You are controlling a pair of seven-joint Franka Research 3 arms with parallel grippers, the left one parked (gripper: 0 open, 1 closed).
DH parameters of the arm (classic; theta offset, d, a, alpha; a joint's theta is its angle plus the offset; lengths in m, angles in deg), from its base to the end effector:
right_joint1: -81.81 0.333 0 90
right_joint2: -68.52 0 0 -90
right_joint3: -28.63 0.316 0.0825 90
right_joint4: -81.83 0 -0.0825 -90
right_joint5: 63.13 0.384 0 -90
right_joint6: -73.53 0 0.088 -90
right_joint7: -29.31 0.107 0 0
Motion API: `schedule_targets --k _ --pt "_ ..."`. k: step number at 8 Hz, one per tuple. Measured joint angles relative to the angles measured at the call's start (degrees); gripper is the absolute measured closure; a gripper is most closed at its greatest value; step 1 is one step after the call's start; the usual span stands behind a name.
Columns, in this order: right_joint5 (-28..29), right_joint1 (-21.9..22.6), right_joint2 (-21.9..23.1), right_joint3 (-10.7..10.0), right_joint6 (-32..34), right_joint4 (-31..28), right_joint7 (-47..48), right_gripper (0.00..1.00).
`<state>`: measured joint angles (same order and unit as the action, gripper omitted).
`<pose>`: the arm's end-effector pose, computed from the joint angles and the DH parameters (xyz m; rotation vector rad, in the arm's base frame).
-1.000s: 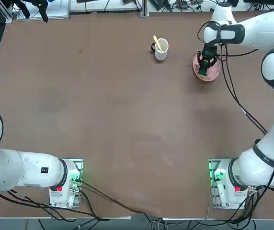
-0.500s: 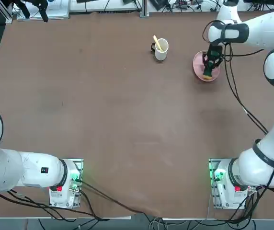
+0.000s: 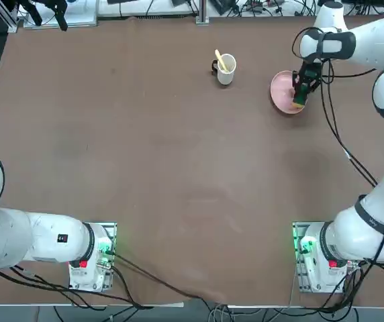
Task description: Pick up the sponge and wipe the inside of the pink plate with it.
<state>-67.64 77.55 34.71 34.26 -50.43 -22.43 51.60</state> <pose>0.6220 0.0090 0.1954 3.0273 -0.4932 -0.3646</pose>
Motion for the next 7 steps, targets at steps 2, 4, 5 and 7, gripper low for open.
schedule_targets --k 2,4,5,7 --pt "1.72 0.29 -0.24 0.37 -2.56 0.28 0.25 0.71" --pt "5.4 1.76 -0.78 0.6 -4.29 1.12 0.64 0.72" --pt "6.0 2.68 -1.25 0.61 -5.33 1.38 1.89 0.72" --pt "6.33 3.82 -1.53 0.7 -6.26 1.52 4.82 0.72"
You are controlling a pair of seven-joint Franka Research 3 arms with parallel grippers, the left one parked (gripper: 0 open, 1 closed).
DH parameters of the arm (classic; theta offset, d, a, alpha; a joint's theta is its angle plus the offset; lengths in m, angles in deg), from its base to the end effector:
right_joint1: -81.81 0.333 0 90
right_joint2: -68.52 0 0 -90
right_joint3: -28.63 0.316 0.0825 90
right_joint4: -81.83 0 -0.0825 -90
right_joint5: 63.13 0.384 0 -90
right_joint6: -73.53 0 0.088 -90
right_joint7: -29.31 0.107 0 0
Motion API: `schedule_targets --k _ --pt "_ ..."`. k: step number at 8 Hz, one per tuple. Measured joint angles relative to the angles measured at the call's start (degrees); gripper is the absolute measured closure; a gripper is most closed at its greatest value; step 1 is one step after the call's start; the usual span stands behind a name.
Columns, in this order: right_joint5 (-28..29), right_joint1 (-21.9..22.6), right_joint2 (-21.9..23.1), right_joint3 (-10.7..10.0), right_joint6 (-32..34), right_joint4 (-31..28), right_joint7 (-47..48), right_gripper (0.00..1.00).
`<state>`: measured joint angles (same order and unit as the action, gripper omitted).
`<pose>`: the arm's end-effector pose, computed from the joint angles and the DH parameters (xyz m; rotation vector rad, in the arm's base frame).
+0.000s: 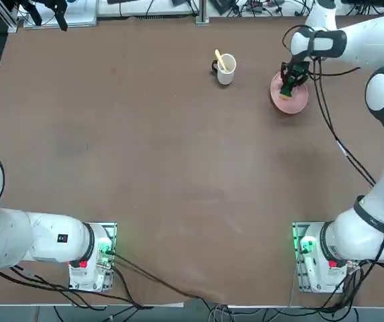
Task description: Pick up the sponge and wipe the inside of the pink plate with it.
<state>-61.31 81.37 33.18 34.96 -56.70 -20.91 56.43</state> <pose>0.6380 0.0623 0.1966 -3.0221 0.6262 0.2372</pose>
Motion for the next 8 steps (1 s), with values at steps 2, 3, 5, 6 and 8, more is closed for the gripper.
schedule_targets --k 2,3,5,6,8 --pt "0.1 1.73 -0.03 0.08 0.08 -0.02 1.95 0.72" --pt "0.12 2.09 0.01 0.08 0.26 -0.06 2.38 0.72" --pt "0.15 2.67 0.52 0.14 0.56 -0.91 2.88 0.71" --pt "0.15 2.93 1.26 0.15 0.84 -2.11 2.89 0.71" --pt "0.15 2.95 3.4 0.09 2.94 -5.12 2.88 0.71"
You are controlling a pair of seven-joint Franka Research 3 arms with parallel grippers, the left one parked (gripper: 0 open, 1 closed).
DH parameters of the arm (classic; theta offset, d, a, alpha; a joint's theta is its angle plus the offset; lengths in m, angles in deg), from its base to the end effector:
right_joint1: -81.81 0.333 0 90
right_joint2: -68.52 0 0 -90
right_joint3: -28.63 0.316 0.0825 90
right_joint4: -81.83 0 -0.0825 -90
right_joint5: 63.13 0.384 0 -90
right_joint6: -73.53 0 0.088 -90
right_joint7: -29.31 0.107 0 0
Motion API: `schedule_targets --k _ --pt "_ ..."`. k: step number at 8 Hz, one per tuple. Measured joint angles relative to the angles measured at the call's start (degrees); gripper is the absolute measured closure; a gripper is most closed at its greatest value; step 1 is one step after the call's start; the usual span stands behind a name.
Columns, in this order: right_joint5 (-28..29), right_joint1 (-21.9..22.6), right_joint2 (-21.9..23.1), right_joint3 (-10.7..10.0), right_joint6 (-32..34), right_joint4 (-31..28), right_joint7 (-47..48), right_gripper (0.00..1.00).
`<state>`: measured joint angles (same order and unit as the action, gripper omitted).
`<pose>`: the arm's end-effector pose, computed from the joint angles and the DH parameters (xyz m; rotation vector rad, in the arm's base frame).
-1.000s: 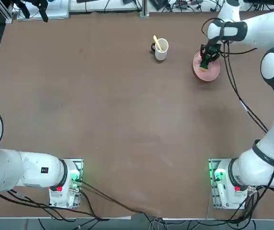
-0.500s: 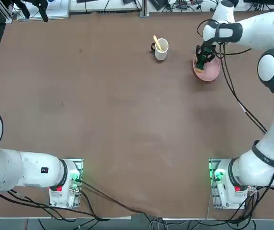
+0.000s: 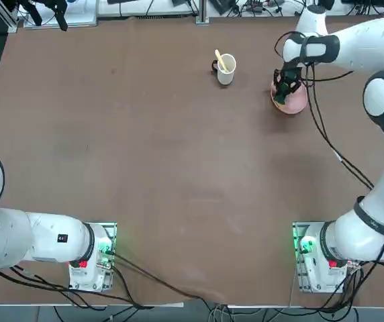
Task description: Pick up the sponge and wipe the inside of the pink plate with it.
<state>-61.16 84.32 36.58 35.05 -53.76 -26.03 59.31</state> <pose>0.6040 0.0938 0.1960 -3.0489 0.6212 0.3621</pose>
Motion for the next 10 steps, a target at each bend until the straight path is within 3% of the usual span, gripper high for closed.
schedule_targets --k 3,7,10 --pt "-0.16 -0.97 3.16 -1.07 5.46 -2.22 -4.09 0.71" --pt "-0.48 -6.21 4.23 -1.46 6.28 -3.62 -13.27 0.72" --pt "-0.69 -7.73 7.12 -1.59 14.34 2.6 -14.26 0.72"
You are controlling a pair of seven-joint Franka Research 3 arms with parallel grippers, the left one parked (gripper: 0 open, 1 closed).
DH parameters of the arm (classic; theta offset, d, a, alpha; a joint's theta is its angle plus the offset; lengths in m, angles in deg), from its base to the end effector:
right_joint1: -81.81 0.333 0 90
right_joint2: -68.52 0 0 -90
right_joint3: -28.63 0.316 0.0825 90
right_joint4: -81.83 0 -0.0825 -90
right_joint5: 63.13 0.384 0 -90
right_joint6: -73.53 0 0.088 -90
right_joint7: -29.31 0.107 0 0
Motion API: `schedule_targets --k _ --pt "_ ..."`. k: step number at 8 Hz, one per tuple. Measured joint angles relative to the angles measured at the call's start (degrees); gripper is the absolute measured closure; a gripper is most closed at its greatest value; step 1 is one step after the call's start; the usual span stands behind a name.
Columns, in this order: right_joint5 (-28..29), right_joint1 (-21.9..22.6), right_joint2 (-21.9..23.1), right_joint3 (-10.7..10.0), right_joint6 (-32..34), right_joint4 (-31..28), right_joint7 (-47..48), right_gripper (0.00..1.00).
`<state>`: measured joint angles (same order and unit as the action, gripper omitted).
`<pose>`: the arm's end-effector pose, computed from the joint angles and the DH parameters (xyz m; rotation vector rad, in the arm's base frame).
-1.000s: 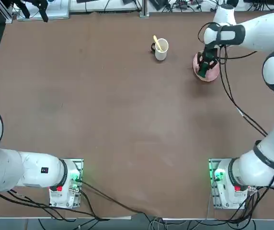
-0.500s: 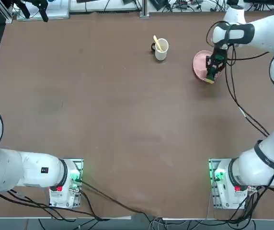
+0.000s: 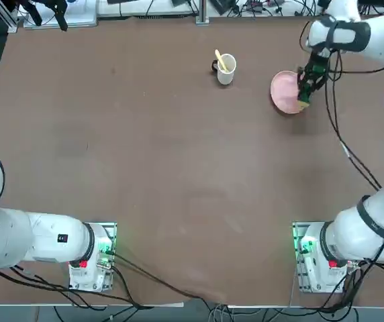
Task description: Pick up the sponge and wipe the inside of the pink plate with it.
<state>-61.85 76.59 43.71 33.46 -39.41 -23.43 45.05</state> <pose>0.6071 -0.0053 0.2739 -3.0571 0.4554 0.4708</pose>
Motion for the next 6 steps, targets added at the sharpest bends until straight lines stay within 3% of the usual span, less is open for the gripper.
schedule_targets --k 3,6 --pt "-2.09 -5.49 1.63 -0.36 7.35 5.99 -6.77 0.72" --pt "-7.6 -12.62 -0.57 -0.49 6.48 5.61 -13.91 0.71"
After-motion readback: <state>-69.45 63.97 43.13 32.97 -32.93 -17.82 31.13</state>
